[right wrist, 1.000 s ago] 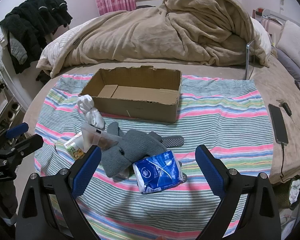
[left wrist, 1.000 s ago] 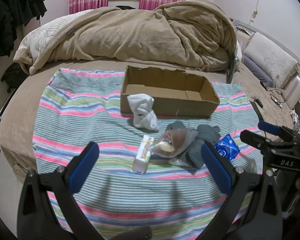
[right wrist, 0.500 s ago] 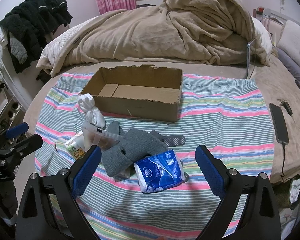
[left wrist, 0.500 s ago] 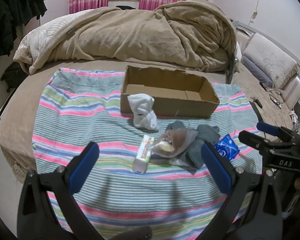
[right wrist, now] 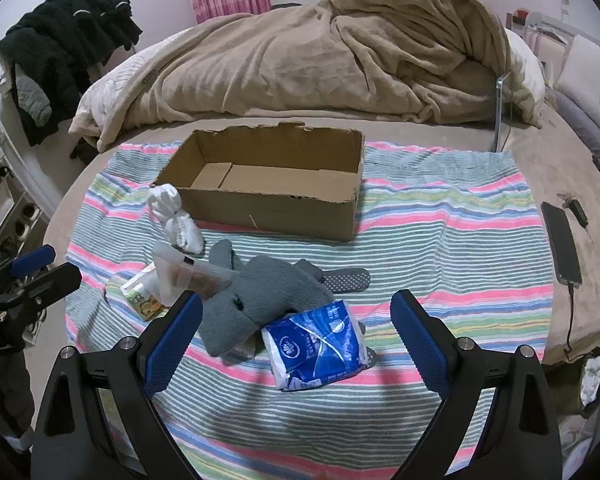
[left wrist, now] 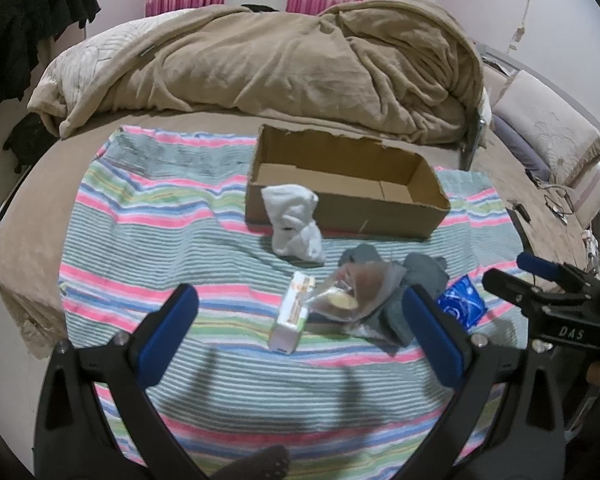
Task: Organize objects
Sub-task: 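Grasp the white rolled sock with the left tool while the right tool grasps the grey sock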
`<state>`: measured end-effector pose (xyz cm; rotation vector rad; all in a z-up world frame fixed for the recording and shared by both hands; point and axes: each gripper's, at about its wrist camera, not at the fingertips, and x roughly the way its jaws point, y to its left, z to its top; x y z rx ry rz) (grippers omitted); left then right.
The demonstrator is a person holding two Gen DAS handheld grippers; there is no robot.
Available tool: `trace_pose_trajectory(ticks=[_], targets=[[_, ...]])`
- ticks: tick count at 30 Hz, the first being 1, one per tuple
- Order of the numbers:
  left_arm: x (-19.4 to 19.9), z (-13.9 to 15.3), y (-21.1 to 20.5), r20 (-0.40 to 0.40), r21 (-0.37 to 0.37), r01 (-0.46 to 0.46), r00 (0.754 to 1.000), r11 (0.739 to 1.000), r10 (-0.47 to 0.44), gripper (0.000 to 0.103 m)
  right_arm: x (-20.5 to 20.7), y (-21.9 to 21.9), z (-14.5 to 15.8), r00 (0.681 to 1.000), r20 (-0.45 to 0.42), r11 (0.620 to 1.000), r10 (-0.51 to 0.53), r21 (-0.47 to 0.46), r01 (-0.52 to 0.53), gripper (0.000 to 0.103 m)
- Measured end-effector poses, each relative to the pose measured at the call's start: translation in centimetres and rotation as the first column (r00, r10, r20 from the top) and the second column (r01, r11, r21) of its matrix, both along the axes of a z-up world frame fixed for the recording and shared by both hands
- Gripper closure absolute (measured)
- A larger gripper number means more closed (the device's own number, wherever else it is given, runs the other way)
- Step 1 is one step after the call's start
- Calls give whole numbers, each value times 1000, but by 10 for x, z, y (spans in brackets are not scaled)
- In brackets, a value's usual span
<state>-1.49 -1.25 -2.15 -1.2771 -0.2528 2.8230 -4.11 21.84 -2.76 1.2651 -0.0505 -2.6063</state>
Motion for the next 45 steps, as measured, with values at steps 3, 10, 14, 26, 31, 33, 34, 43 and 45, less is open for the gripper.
trace_pose_trajectory(ticks=[3, 10, 14, 26, 31, 33, 34, 43, 45], targets=[[-8, -5, -3, 0, 16, 2, 1000, 1000, -2, 1, -6, 6, -4, 1000, 8, 1000, -15, -5, 15, 6], [-36, -23, -3, 9, 6, 22, 1000, 1000, -22, 1, -24, 18, -22, 998, 48, 999, -41, -7, 41, 6], [-55, -35, -4, 20, -5, 28, 999, 1000, -28, 4, -36, 22, -35, 996, 76, 999, -48, -8, 48, 6], [-98, -74, -13, 75, 12, 11, 997, 1000, -12, 13, -59, -9, -61, 987, 134, 996, 85, -45, -80, 6], [-110, -82, -12, 79, 18, 28, 996, 999, -29, 13, -66, -17, -71, 976, 170, 989, 132, -92, -118, 10], [-116, -88, -13, 83, 29, 31, 996, 999, -33, 16, -67, -19, -73, 971, 176, 982, 159, -126, -138, 23], [-118, -89, -13, 86, 32, 32, 996, 999, -34, 20, -67, -19, -74, 968, 182, 978, 175, -149, -149, 27], [-115, -89, -3, 61, 44, 80, 995, 996, -83, 64, -55, -24, -62, 958, 142, 960, 248, -166, -224, 70], [-111, -84, -4, 47, 53, 81, 995, 995, -84, 66, -50, -23, -56, 960, 125, 960, 249, -163, -228, 77]])
